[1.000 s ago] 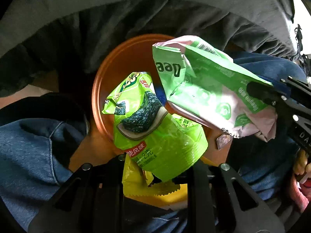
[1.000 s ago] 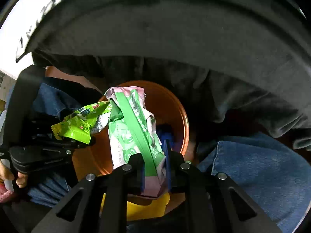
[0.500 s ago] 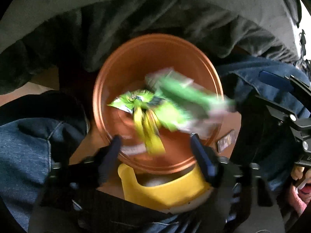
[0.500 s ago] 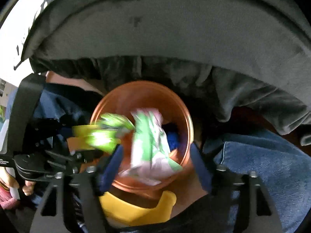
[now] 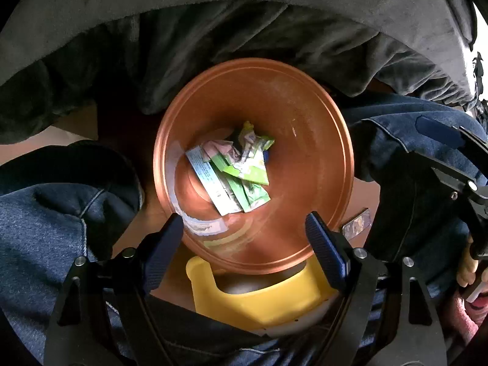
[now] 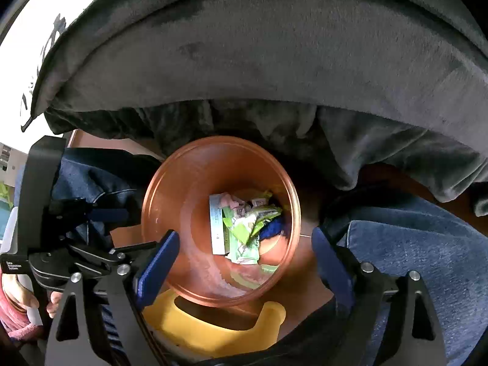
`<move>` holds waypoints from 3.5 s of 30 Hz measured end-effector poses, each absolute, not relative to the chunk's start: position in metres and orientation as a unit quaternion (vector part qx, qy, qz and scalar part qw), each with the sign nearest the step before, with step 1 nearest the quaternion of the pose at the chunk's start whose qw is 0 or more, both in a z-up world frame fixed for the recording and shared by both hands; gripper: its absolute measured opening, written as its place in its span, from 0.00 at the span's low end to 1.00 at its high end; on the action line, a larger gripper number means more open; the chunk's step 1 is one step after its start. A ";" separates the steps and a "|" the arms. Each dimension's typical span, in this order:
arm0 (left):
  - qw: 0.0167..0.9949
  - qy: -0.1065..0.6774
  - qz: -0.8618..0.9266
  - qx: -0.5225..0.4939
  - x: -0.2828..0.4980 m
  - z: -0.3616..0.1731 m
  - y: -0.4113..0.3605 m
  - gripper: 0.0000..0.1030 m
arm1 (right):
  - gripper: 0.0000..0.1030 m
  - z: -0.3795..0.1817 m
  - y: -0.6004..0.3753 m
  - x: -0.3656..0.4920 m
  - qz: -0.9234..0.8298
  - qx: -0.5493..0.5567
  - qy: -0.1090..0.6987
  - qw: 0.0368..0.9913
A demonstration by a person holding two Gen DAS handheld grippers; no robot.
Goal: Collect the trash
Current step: 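Move both open tools back toward the remaining items on the bed, then grasp the blue nasal-spray box with the right tool while the left tool grasps a white-blue packet, then carry the nasal-spray box and packet over the orange bin with both tools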
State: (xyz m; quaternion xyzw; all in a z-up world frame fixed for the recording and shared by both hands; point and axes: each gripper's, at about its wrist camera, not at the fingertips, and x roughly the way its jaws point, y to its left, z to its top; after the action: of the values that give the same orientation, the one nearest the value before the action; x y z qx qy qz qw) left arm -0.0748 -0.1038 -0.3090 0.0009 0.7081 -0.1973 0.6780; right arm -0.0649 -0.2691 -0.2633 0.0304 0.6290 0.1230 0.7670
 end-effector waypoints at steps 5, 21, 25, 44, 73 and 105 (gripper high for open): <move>0.682 0.705 -0.195 -0.002 -0.074 -0.305 -0.100 0.78 | 0.84 -0.262 -0.270 -0.066 0.121 0.034 0.628 0.768; 0.784 0.582 -0.215 0.000 -0.054 -0.181 -0.092 0.78 | 0.87 -0.145 -0.286 -0.040 0.124 0.041 0.502 0.855; 0.826 0.521 -0.214 -0.008 -0.044 -0.132 -0.083 0.83 | 0.92 -0.105 -0.296 -0.026 0.110 0.032 0.446 0.888; 0.889 0.430 -0.147 -0.054 0.030 -0.073 -0.054 0.88 | 0.95 -0.044 -0.368 0.227 -0.069 0.165 0.393 0.902; 0.868 0.410 -0.176 -0.219 0.183 -0.055 -0.033 0.88 | 0.53 -0.032 -0.374 0.205 0.002 0.125 0.386 0.914; 0.869 0.383 -0.203 -0.240 0.190 -0.018 -0.016 0.10 | 0.53 0.002 -0.315 0.078 0.102 0.058 0.333 0.936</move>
State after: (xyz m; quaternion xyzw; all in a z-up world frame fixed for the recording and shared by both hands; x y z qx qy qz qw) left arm 0.1901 -0.0159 -0.0181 -0.2396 0.3833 -0.2028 0.8686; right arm 0.0777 -0.3147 0.0017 0.0579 0.3330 0.1018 0.9356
